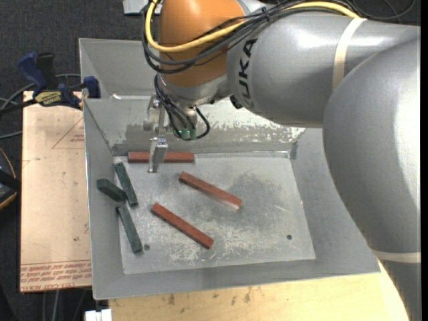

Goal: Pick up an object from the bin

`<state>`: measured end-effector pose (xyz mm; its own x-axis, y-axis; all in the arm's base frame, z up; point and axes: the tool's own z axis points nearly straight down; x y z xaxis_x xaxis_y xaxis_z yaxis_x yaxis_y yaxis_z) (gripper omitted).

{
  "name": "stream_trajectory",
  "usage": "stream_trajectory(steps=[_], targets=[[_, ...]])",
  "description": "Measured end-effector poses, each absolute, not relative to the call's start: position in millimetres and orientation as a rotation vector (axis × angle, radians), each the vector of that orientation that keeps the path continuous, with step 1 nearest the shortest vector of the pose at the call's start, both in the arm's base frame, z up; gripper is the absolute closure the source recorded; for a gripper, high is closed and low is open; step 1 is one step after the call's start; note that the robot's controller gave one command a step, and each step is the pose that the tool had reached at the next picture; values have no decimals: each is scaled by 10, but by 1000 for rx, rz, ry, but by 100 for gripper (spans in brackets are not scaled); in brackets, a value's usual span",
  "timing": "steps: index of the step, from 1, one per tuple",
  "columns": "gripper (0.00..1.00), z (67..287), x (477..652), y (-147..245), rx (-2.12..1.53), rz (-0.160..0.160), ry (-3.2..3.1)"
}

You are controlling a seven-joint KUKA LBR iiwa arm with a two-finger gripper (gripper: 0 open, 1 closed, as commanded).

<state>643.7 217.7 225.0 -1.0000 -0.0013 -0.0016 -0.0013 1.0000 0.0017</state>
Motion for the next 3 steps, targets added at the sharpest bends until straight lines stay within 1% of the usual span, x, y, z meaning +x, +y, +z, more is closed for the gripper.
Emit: stream_trajectory(steps=[1,2,3], targets=[[0,1707,6471,2199,-22,6,3134],[0,1003,6195,1990,-110,3,3137],[0,804,6216,1960,32,10,3143]])
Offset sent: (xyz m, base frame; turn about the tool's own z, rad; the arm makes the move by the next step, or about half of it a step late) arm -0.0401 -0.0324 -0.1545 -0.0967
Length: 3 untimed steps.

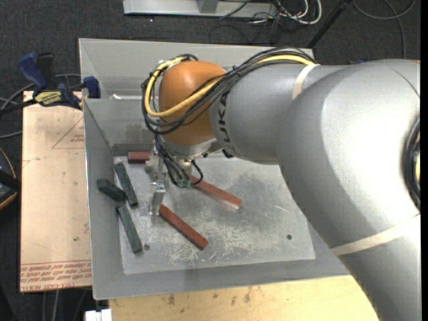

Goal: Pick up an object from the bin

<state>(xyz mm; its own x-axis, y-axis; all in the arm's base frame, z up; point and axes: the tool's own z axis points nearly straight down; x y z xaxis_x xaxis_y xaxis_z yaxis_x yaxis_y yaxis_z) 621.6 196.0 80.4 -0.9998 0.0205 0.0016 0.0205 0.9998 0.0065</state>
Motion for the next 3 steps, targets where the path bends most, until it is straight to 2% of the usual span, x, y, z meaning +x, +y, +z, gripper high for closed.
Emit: stream_trajectory(steps=[1,2,3], targets=[[100,768,6480,2392,229,-8,-3145],[100,768,6481,2390,228,-8,-3145],[100,1092,6438,2363,223,0,-3130]])
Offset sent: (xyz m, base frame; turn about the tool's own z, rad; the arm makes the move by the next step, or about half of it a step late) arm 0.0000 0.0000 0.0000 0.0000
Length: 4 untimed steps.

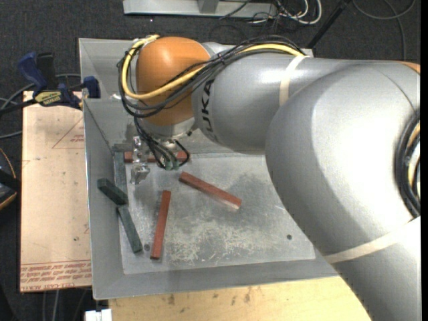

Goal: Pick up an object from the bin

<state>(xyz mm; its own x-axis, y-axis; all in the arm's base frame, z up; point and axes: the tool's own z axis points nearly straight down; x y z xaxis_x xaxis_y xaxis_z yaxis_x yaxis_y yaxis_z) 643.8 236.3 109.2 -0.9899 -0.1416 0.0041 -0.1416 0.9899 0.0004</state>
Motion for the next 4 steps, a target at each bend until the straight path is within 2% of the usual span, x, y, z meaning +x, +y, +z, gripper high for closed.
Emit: stream_trajectory(steps=[1,2,3,4], targets=[[0,1391,6365,2108,778,-2,-3046],[0,1414,6337,2006,843,-1,-3029],[100,763,5526,1869,1044,-3,-2967],[100,763,5526,1869,1044,-3,-2967]])
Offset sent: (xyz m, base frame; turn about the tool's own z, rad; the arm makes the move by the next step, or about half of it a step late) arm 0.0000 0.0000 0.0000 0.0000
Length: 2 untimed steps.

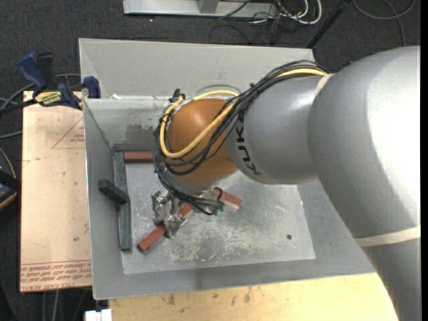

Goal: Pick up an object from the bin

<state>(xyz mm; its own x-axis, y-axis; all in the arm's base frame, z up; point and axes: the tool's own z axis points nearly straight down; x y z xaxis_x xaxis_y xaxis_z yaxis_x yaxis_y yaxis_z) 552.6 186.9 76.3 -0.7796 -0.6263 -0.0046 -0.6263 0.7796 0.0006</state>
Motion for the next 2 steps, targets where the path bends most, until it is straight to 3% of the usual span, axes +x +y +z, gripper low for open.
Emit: stream_trajectory(steps=[1,2], targets=[[100,774,5341,2015,-1078,-6,2928],[100,2517,5399,1943,-1002,1,2966]])
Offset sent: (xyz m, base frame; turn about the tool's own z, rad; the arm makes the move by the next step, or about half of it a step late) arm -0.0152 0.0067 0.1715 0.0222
